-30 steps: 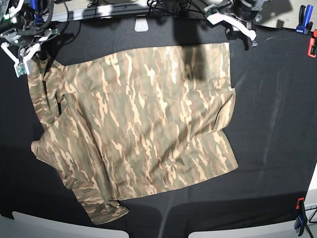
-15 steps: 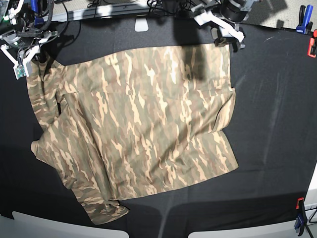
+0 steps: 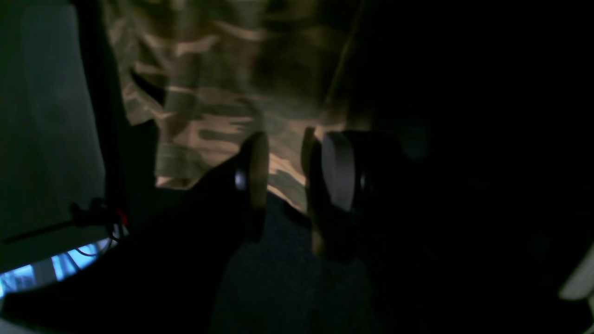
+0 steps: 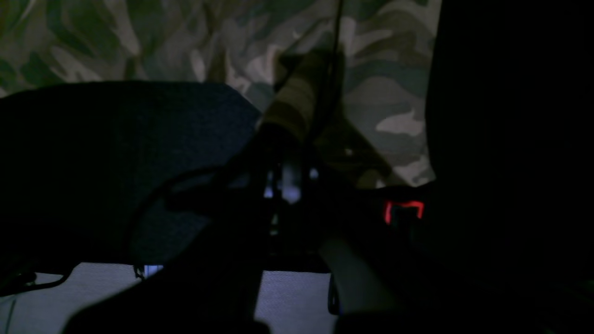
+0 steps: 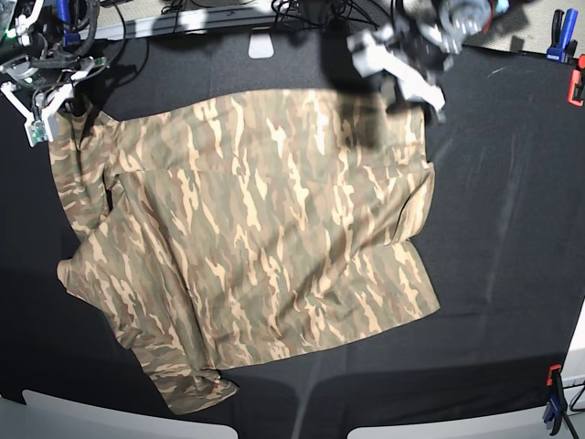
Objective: Layout the t-shirt on the table in an organized manner, then fold the t-shirt properly
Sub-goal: 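Hold the shirt corners and pull them apart to smooth the shirt, then lift the shirt edge with both grippers and stretch it outward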
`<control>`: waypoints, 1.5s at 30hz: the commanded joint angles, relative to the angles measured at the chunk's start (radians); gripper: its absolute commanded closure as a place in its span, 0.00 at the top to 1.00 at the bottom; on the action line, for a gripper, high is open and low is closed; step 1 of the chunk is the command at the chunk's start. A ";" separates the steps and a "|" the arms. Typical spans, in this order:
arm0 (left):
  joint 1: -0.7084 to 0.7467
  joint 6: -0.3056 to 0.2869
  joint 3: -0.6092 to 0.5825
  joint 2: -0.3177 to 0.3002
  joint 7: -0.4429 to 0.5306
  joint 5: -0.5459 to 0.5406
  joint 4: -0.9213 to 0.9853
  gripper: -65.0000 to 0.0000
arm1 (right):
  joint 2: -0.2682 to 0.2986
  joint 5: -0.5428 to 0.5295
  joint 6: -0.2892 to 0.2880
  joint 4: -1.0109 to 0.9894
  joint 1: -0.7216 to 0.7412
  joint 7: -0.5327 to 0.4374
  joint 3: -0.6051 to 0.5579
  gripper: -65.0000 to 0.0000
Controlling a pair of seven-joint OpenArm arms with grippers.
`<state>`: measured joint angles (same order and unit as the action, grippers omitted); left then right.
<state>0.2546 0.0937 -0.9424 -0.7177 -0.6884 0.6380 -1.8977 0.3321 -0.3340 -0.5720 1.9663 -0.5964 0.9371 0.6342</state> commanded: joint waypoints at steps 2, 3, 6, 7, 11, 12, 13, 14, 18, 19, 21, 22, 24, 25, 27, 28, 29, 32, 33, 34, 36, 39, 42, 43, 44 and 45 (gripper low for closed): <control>0.013 0.007 -0.001 -0.012 -0.001 -0.023 -0.011 0.28 | 0.014 -0.015 -0.001 0.020 -0.002 -0.016 0.008 0.00; 0.025 0.002 -0.001 -0.012 -0.003 -0.032 -0.011 0.28 | 0.014 -0.014 -0.001 0.019 -0.002 -0.016 0.008 0.00; 0.058 -0.027 -0.001 -0.012 0.003 -0.038 -0.010 0.28 | 0.014 -0.014 -0.001 0.020 -0.002 -0.017 0.008 0.00; 0.064 -0.027 -0.001 -0.012 0.003 -0.039 -0.010 0.28 | 0.014 -0.014 -0.001 0.020 -0.002 -0.017 0.008 0.00; 0.055 -0.027 -0.001 -0.011 0.009 -0.068 0.025 0.28 | 0.014 -0.014 -0.001 0.020 -0.002 -0.020 0.008 0.00; 0.052 -0.027 -0.001 -0.011 0.010 -0.066 0.044 0.28 | 0.014 -0.015 -0.001 0.020 -0.002 -0.020 0.008 0.00; 0.049 -0.027 -0.001 -0.011 0.009 -0.067 0.067 0.28 | 0.014 -0.014 -0.001 0.020 -0.002 -0.020 0.008 0.00; 0.047 -0.027 -0.001 -0.011 0.009 -0.065 0.091 0.28 | 0.014 -0.014 -0.001 0.020 -0.002 -0.020 0.008 0.00; 0.042 -0.026 -0.001 -0.011 -0.002 -0.051 0.158 0.28 | 0.014 -0.015 -0.001 0.019 -0.002 -0.021 0.008 0.00; 0.043 -0.026 -0.001 -0.011 -0.010 -0.035 0.158 0.28 | 0.014 -0.015 -0.001 0.020 -0.002 -0.021 0.008 0.00; 0.044 -0.023 -0.001 -0.011 -0.022 0.010 0.154 0.28 | 0.014 -0.015 -0.001 0.019 -0.002 -0.021 0.008 0.00; 0.044 -0.012 -0.001 -0.011 -0.021 0.032 0.153 0.28 | 0.014 -0.015 0.000 0.019 -0.002 -0.021 0.008 0.00; 0.039 -0.001 -0.001 -0.011 -0.014 0.055 0.153 0.24 | 0.014 -0.015 -0.001 0.019 -0.002 -0.021 0.008 0.00; 0.029 -0.001 -0.001 -0.011 -0.013 0.050 0.154 0.20 | 0.014 -0.015 0.000 0.020 -0.002 -0.021 0.008 0.00; 0.019 -0.005 -0.001 -0.011 -0.013 0.038 0.154 0.13 | 0.014 -0.015 -0.001 0.020 -0.002 -0.021 0.008 0.00; 0.017 -0.013 -0.001 -0.011 -0.013 0.038 0.154 0.13 | 0.014 -0.015 -0.001 0.019 -0.002 -0.021 0.008 0.00; 0.017 -0.016 -0.001 -0.011 -0.012 0.038 0.153 0.13 | 0.014 -0.016 -0.001 0.020 -0.002 -0.021 0.008 0.00; 0.019 -0.015 -0.001 -0.011 0.012 0.040 0.153 0.09 | 0.014 -0.018 -0.001 0.019 -0.002 -0.021 0.008 0.00; 0.020 -0.015 -0.001 -0.011 0.012 0.043 0.153 0.01 | 0.014 -0.018 -0.001 0.020 -0.002 -0.021 0.008 0.00; 0.019 -0.015 -0.001 -0.011 -0.003 0.043 0.152 0.00 | 0.014 -0.018 -0.001 0.020 -0.002 -0.021 0.008 0.00; 0.024 -0.015 -0.001 -0.011 -0.090 0.043 0.140 0.00 | 0.014 -0.018 -0.001 0.021 -0.003 -0.020 0.008 0.00; 0.043 -0.015 -0.001 -0.018 -0.230 0.048 0.104 0.00 | 0.008 -0.018 -0.014 0.042 -0.011 -0.015 0.008 0.00; 0.089 -0.015 -0.001 -0.037 -0.219 0.074 0.046 0.00 | 0.009 -0.018 -0.063 0.094 -0.037 -0.016 0.008 0.00; 0.108 -0.014 -0.001 -0.044 -0.208 0.080 0.021 0.00 | 0.008 -0.018 -0.063 0.113 -0.045 -0.015 0.008 0.00; 0.128 -0.014 -0.001 -0.051 -0.196 0.080 -0.006 0.00 | 0.009 -0.018 -0.063 0.130 -0.053 -0.015 0.008 0.00; 0.146 -0.015 -0.001 -0.056 -0.192 0.080 -0.033 0.00 | 0.008 -0.018 -0.063 0.145 -0.057 -0.012 0.008 0.00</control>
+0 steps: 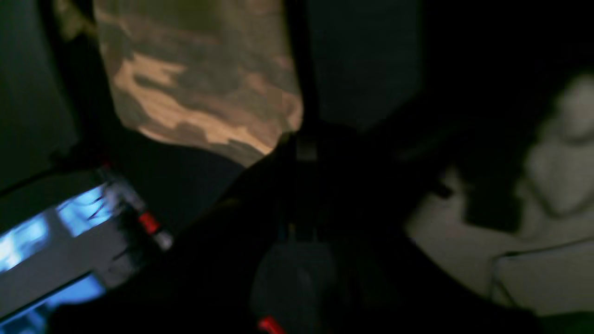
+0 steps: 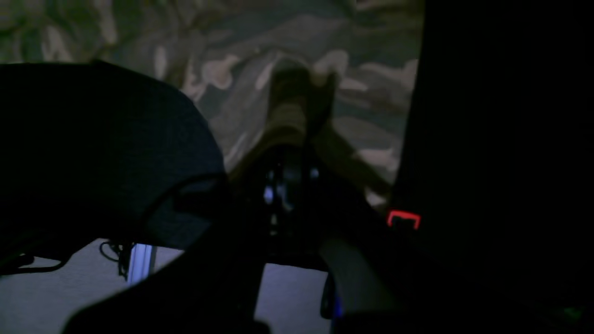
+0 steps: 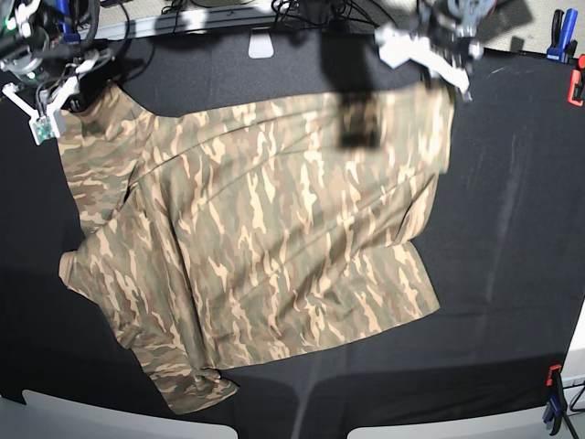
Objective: Layout the t-shirt on the table in an organized manner, then fold the t-shirt properly
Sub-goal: 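Lift the shirt edge with both grippers and stretch it outward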
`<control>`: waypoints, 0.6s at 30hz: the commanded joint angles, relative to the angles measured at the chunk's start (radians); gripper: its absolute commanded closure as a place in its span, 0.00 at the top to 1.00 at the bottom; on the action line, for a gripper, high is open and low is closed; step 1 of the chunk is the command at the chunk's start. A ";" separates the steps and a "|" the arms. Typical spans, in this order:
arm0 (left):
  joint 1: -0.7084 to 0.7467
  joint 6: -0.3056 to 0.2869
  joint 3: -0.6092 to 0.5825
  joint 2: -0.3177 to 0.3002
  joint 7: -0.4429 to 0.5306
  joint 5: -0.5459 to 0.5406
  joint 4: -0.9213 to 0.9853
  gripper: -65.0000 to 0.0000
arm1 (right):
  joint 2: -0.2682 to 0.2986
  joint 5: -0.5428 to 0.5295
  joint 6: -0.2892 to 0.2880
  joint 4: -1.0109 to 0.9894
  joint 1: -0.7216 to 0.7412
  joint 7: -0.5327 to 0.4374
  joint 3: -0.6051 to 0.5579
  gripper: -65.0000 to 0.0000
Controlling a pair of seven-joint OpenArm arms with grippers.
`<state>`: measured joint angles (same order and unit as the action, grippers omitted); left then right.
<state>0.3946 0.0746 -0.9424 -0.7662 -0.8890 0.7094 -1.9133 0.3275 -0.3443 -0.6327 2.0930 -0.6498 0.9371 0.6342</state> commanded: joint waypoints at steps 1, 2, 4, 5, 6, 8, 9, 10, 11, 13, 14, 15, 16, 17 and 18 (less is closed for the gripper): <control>0.021 0.004 -0.001 -0.014 0.013 0.008 -0.043 0.00 | 0.013 -0.008 -0.002 0.030 -0.008 0.000 0.008 0.00; 0.034 0.004 -0.001 -0.019 0.015 0.008 -0.066 0.00 | 0.013 -0.008 -0.002 0.038 -0.011 0.008 0.008 0.00; 0.047 0.005 -0.001 -0.030 0.014 0.008 -0.102 0.00 | 0.013 -0.008 -0.003 0.050 -0.021 0.016 0.008 0.00; 0.052 0.005 -0.001 -0.036 0.014 0.009 -0.116 0.00 | 0.013 -0.008 -0.003 0.053 -0.030 0.017 0.008 0.00; 0.053 0.005 -0.001 -0.042 0.008 0.008 -0.126 0.00 | 0.013 -0.008 -0.004 0.058 -0.042 0.017 0.008 0.00; 0.055 0.005 -0.001 -0.054 -0.006 0.008 -0.138 0.00 | 0.013 -0.007 -0.005 0.067 -0.074 0.016 0.008 0.00; 0.055 0.005 -0.001 -0.060 -0.011 0.009 -0.138 0.00 | 0.013 -0.006 -0.005 0.072 -0.092 0.017 0.008 0.00; 0.054 0.005 -0.001 -0.066 -0.012 0.008 -0.138 0.00 | 0.013 -0.006 -0.005 0.077 -0.113 0.016 0.008 0.00; 0.055 0.009 -0.001 -0.072 -0.012 0.008 -0.138 0.00 | 0.013 -0.005 -0.005 0.082 -0.134 0.013 0.008 0.00; 0.057 0.018 -0.001 -0.076 -0.012 0.009 -0.138 0.00 | 0.013 -0.004 -0.005 0.095 -0.168 0.013 0.008 0.00; 0.058 0.024 -0.001 -0.078 -0.012 0.008 -0.138 0.00 | 0.013 -0.004 -0.005 0.100 -0.184 0.013 0.008 0.00; 0.061 0.027 -0.001 -0.082 -0.013 0.009 -0.138 0.00 | 0.013 -0.004 -0.004 0.106 -0.200 0.013 0.008 0.00; 0.066 0.031 -0.001 -0.085 -0.016 0.010 -0.138 0.00 | 0.013 -0.003 -0.005 0.111 -0.215 0.013 0.008 0.00; 0.072 0.031 -0.001 -0.089 -0.020 0.025 -0.138 0.00 | 0.013 -0.003 -0.005 0.118 -0.230 0.013 0.008 0.00; 0.084 0.031 -0.001 -0.094 -0.027 0.044 -0.138 0.00 | 0.013 -0.003 -0.004 0.126 -0.244 0.013 0.008 0.00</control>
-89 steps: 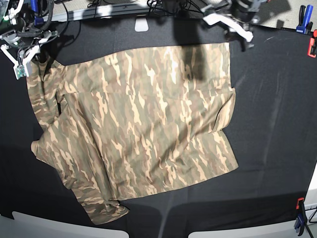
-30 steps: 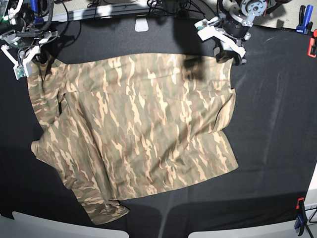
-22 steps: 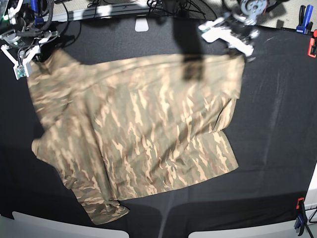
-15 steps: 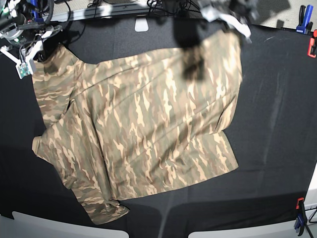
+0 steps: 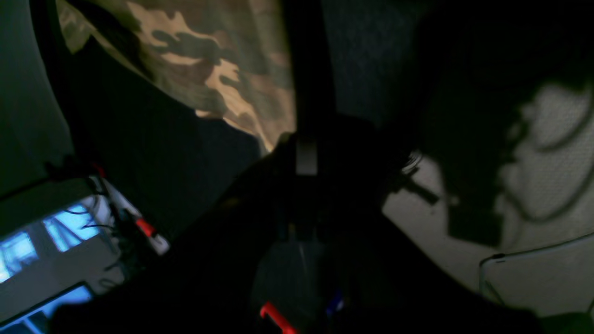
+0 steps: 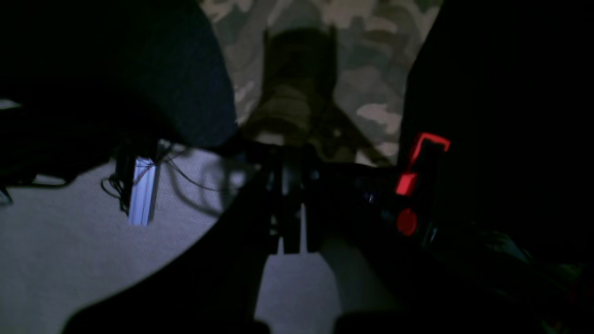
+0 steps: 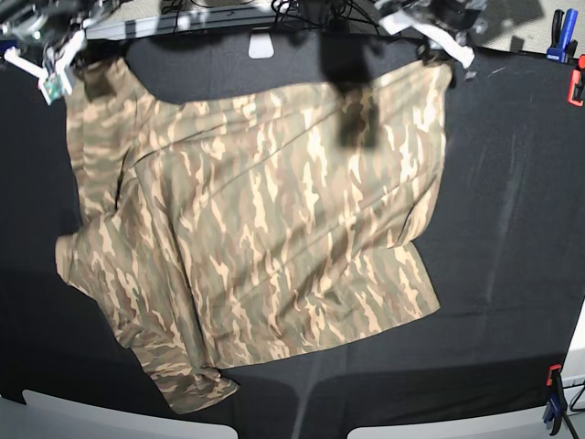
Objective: Layout the t-shirt on the table in an organized manner, then fold the t-shirt properly
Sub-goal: 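Lift the shirt edge with both grippers and stretch it outward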
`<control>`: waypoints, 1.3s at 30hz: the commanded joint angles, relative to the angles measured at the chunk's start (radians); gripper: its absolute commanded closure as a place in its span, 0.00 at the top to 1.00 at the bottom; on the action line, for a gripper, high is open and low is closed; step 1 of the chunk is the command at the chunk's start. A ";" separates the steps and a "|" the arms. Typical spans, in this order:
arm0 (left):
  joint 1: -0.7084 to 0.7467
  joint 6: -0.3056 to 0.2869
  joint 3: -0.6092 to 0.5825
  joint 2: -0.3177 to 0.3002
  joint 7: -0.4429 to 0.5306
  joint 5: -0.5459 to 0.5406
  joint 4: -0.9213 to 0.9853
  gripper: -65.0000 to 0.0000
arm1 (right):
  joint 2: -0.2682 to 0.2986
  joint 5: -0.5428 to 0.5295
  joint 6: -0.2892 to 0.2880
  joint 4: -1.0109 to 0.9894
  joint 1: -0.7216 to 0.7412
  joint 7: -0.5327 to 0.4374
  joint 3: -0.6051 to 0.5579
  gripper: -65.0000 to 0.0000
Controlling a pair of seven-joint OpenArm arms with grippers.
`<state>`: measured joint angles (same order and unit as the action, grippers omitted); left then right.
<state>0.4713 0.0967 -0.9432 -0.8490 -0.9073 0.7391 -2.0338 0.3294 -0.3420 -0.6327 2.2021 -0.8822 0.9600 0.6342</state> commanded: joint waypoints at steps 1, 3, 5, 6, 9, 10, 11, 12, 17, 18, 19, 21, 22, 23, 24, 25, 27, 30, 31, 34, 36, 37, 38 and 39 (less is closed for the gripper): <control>0.018 0.010 0.000 -0.018 -0.010 0.043 -0.018 0.00 | 0.011 -0.002 -0.004 0.027 -0.024 -0.010 0.008 0.00; 0.045 0.037 0.000 -0.032 -0.014 0.087 -0.018 0.00 | 0.011 -0.002 -0.004 0.049 -0.045 -0.010 0.008 0.00; 0.065 0.046 0.000 -0.047 -0.025 0.117 -0.018 0.00 | 0.011 -0.002 -0.004 0.074 -0.060 -0.008 0.008 0.00; 0.078 0.047 0.000 -0.053 -0.036 0.128 -0.018 0.00 | 0.011 -0.002 -0.004 0.087 -0.067 -0.007 0.008 0.00; 0.100 0.068 0.000 -0.072 -0.066 0.167 -0.018 0.00 | 0.011 -0.002 -0.004 0.129 -0.084 0.008 0.008 0.00; 0.108 0.080 0.000 -0.079 -0.069 0.182 -0.018 0.00 | 0.011 -0.002 -0.004 0.143 -0.089 0.015 0.008 0.00; 0.113 0.090 0.000 -0.086 -0.070 0.195 -0.018 0.00 | 0.011 -0.002 -0.004 0.154 -0.094 0.025 0.008 0.00; 0.119 0.095 0.000 -0.092 -0.080 0.200 -0.018 0.00 | 0.011 -0.002 -0.004 0.154 -0.100 0.033 0.008 0.00; 0.130 0.100 0.000 -0.132 -0.126 0.225 -0.018 0.00 | 0.011 0.001 -0.003 0.154 -0.101 0.063 0.008 0.00; 0.130 0.109 0.000 -0.142 -0.125 0.231 -0.018 0.00 | 0.011 0.001 -0.003 0.154 -0.101 0.062 0.008 0.00; 0.129 0.118 0.000 -0.150 -0.121 0.237 -0.018 0.00 | 0.012 0.002 -0.003 0.154 -0.101 0.060 0.008 0.00; 0.127 0.125 0.000 -0.155 -0.117 0.266 -0.018 0.00 | 0.011 0.005 0.003 0.154 -0.098 0.034 0.008 0.00; 0.127 0.125 0.000 -0.154 -0.113 0.280 -0.018 0.00 | 0.012 0.005 0.011 0.154 -0.098 0.022 0.008 0.00; 0.127 0.126 0.000 -0.154 -0.109 0.292 -0.018 0.00 | 0.013 0.006 0.020 0.154 -0.098 0.012 0.008 0.00; 0.127 0.126 0.000 -0.154 -0.104 0.293 -0.018 0.00 | 0.014 0.005 0.028 0.154 -0.098 0.004 0.008 0.00; 0.127 0.129 0.000 -0.154 -0.102 0.293 -0.018 0.00 | 0.014 0.005 0.036 0.154 -0.098 -0.003 0.008 0.00; 0.127 0.140 0.000 -0.154 -0.105 0.293 -0.018 0.00 | 0.014 0.005 0.043 0.154 -0.098 -0.017 0.008 0.00; 0.124 0.140 0.000 -0.154 -0.109 0.293 -0.018 0.00 | 0.014 0.006 0.044 0.154 -0.097 -0.039 0.008 0.00; 0.123 0.140 0.000 -0.154 -0.106 0.293 -0.018 0.00 | 0.014 0.006 0.051 0.154 -0.093 -0.051 0.008 0.00; 0.109 0.140 0.000 -0.154 -0.079 0.293 -0.018 0.00 | 0.018 0.005 0.087 0.154 -0.044 -0.086 0.008 0.00; 0.087 0.140 0.000 -0.154 -0.053 0.293 -0.018 0.00 | 0.019 0.003 0.094 0.154 0.019 -0.090 0.008 0.00; 0.071 0.140 0.000 -0.151 -0.045 0.293 -0.018 0.00 | 0.019 0.000 0.095 0.154 0.055 -0.090 0.008 0.00; 0.051 0.140 0.000 -0.146 -0.039 0.293 -0.018 0.00 | 0.019 -0.003 0.094 0.154 0.089 -0.089 0.008 0.00; 0.029 0.142 0.000 -0.143 -0.030 0.293 -0.018 0.00 | 0.019 -0.005 0.094 0.154 0.124 -0.089 0.008 0.00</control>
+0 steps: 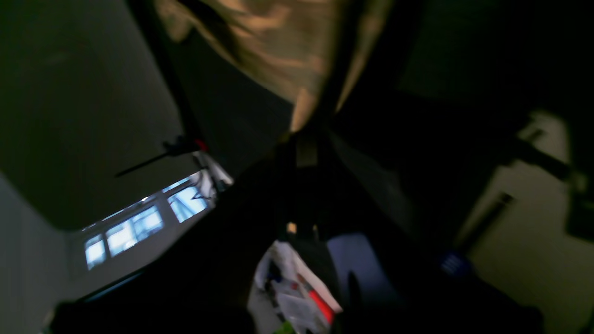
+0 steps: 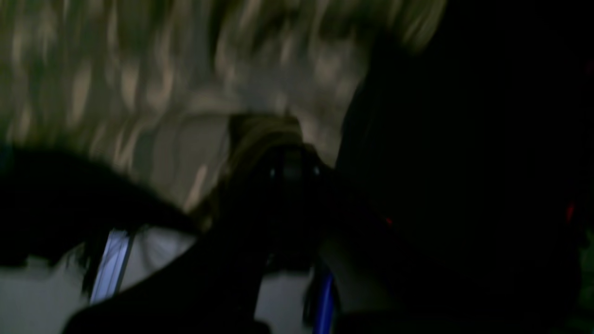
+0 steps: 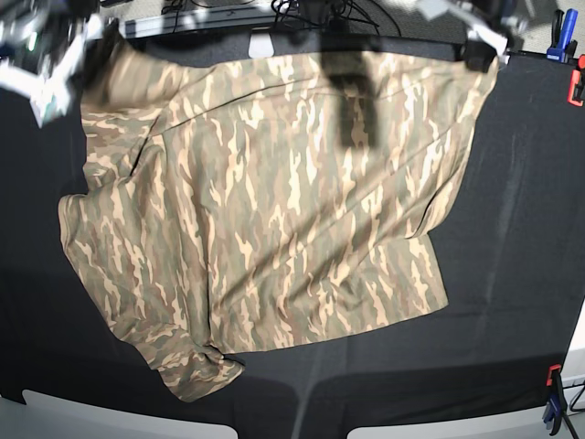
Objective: Layout the t-shirt on the table in an organized manner, then fold the t-shirt properly
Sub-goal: 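Lift the shirt edge with both grippers and stretch it outward, then release the shirt with the right gripper and move it to the shoulder corner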
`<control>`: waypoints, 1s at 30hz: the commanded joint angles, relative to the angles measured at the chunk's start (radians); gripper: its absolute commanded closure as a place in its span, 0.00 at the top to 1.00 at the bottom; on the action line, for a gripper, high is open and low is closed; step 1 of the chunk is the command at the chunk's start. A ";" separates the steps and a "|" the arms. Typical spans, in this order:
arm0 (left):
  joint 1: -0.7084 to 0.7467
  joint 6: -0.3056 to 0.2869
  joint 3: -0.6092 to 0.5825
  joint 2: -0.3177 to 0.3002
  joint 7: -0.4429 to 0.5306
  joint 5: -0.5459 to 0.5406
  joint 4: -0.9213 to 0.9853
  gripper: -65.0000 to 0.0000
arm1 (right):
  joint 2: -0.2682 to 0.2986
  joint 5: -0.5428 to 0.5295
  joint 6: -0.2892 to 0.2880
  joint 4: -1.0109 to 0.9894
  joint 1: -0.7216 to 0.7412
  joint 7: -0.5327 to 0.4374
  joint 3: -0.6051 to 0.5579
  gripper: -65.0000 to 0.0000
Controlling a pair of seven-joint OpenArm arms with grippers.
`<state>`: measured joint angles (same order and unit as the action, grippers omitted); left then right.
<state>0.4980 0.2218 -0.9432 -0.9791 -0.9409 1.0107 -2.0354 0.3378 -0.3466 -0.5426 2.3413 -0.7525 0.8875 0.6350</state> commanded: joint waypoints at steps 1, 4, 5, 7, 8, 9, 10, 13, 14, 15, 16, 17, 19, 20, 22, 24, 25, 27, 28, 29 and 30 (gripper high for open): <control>-0.021 0.027 0.000 -0.008 0.017 0.019 -0.016 0.00 | 0.011 -0.002 0.004 0.015 0.026 -0.016 0.007 0.00; -0.084 0.057 0.000 0.013 0.047 0.017 -0.016 0.00 | 0.011 -0.002 0.004 0.015 0.110 -0.016 0.007 0.00; -0.104 0.056 0.000 0.023 0.054 0.016 -0.016 0.00 | 0.011 -0.002 0.004 0.015 0.135 -0.016 0.007 0.00; -0.137 0.056 0.000 0.048 0.073 -0.011 -0.016 0.00 | 0.011 -0.002 0.004 0.015 0.178 -0.015 0.007 0.00; -0.153 0.056 0.000 0.061 0.084 -0.042 -0.016 0.00 | 0.011 -0.002 0.004 0.015 0.197 -0.015 0.007 0.00; -0.169 0.056 0.000 0.074 0.094 -0.078 -0.016 0.00 | 0.010 -0.002 0.004 0.015 0.214 -0.015 0.007 0.00; -0.183 0.056 0.000 0.084 0.101 -0.118 -0.016 0.00 | 0.011 -0.002 0.004 0.015 0.227 -0.012 0.007 0.00; -0.205 0.055 0.000 0.101 0.105 -0.199 -0.016 0.00 | 0.011 0.000 0.003 0.015 0.237 0.012 0.007 0.00; -0.205 0.055 0.000 0.100 0.106 -0.209 -0.016 0.00 | 0.010 0.006 0.003 0.006 0.237 0.030 0.007 0.00; -0.204 0.055 0.000 0.100 0.101 -0.210 -0.016 0.00 | 0.008 0.018 0.003 -0.002 0.237 0.053 0.007 0.00; -0.201 0.055 0.000 0.100 0.092 -0.212 -0.016 0.00 | 0.009 0.034 0.002 -0.010 0.236 0.076 0.007 0.00; -0.201 0.055 0.000 0.100 0.084 -0.212 -0.016 0.00 | 0.009 0.047 0.002 -0.015 0.233 0.099 0.008 0.00; -0.201 0.055 0.000 0.100 0.073 -0.212 -0.016 0.00 | 0.009 0.060 0.000 -0.019 0.206 0.124 0.008 0.00; -0.201 0.055 0.000 0.100 0.074 -0.212 -0.016 0.00 | 0.009 0.060 0.000 -0.019 0.182 0.131 0.009 0.00; -0.201 0.055 0.000 0.100 0.076 -0.212 -0.016 0.00 | 0.008 0.058 -0.005 -0.019 0.127 0.152 0.009 0.00; -0.201 0.055 0.000 0.100 0.076 -0.212 -0.016 0.00 | 0.008 0.058 -0.029 -0.018 0.059 0.170 0.009 0.00; -0.201 0.055 0.000 0.100 0.076 -0.212 -0.016 0.00 | 0.008 0.058 -0.039 -0.018 0.023 0.171 0.009 0.00; -0.202 0.055 0.000 0.100 0.076 -0.212 -0.016 0.00 | 0.008 0.058 -0.056 -0.017 -0.045 0.171 0.009 0.00; -0.202 0.055 0.000 0.100 0.076 -0.212 -0.016 0.00 | 0.007 0.058 -0.057 -0.015 -0.077 0.171 0.009 0.00; -0.201 0.055 0.000 0.100 0.077 -0.212 -0.016 0.00 | 0.004 0.058 -0.056 -0.010 -0.107 0.170 0.009 0.00; -0.202 0.055 0.000 0.100 0.078 -0.212 -0.016 0.00 | 0.002 0.058 -0.056 -0.003 -0.134 0.170 0.009 0.00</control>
<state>0.2985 0.2604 -0.9463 -0.8673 -0.8680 0.7815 -2.0354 0.3305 -0.2859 -0.5961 2.3177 -0.8787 1.0676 0.6369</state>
